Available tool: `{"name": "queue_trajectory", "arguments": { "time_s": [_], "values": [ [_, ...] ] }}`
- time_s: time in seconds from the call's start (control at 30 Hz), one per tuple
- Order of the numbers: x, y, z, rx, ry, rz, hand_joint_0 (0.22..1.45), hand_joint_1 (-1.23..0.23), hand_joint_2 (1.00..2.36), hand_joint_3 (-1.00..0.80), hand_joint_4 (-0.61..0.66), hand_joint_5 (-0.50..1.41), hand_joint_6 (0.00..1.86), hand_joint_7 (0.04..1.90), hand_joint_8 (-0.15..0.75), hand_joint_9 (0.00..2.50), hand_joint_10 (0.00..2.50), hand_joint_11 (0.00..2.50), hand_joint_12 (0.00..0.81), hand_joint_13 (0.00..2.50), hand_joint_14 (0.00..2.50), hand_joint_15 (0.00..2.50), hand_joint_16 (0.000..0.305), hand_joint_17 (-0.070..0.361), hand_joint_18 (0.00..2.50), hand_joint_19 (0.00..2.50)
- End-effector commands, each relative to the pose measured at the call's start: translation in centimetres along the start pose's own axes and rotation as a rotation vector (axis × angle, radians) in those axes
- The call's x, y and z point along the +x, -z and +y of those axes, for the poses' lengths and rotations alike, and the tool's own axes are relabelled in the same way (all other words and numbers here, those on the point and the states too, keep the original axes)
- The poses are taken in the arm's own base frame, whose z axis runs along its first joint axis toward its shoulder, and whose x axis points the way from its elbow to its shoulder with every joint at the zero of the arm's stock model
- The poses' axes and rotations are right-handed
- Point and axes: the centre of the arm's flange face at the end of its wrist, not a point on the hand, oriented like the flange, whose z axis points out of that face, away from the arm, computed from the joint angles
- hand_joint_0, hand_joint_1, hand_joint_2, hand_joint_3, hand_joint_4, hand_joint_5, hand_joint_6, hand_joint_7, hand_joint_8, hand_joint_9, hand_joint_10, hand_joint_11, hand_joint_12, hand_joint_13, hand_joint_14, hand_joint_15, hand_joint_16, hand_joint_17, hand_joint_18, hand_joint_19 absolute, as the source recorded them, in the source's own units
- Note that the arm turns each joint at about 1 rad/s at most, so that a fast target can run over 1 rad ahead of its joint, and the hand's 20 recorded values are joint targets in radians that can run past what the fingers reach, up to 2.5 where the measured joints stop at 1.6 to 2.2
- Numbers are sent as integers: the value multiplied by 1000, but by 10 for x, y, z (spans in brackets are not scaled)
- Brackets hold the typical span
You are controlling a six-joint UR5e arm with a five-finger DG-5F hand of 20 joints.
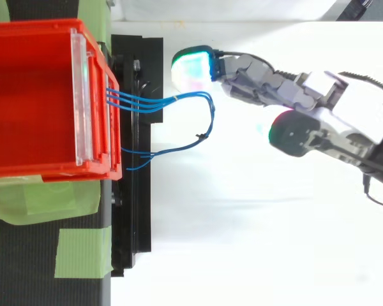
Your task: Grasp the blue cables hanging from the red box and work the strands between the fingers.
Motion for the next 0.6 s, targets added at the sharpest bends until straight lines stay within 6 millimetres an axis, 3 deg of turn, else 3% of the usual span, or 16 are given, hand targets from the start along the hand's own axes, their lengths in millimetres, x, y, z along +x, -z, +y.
{"name": "queue_trajectory", "arguments": {
  "time_s": [0.0,0.1,0.23,0.57],
  "values": [
    [13,-7,-36,28,-72,6,637,-240,1000,-1000,184,-338,6,685,315,0,0,34,390,0,3,175,71,159,0,173],
    [23,-15,-48,38,-117,20,637,-240,1000,-1000,184,-337,6,685,314,0,0,29,389,0,2,173,70,158,0,167],
    [24,-25,-45,57,-105,42,637,-240,1000,-1000,185,-336,6,683,316,0,0,31,390,0,3,178,70,158,0,172],
    [21,-27,-45,65,-96,45,637,-240,1000,-1000,186,-335,6,687,321,0,0,47,390,0,3,179,70,158,0,169]
  ]
}}
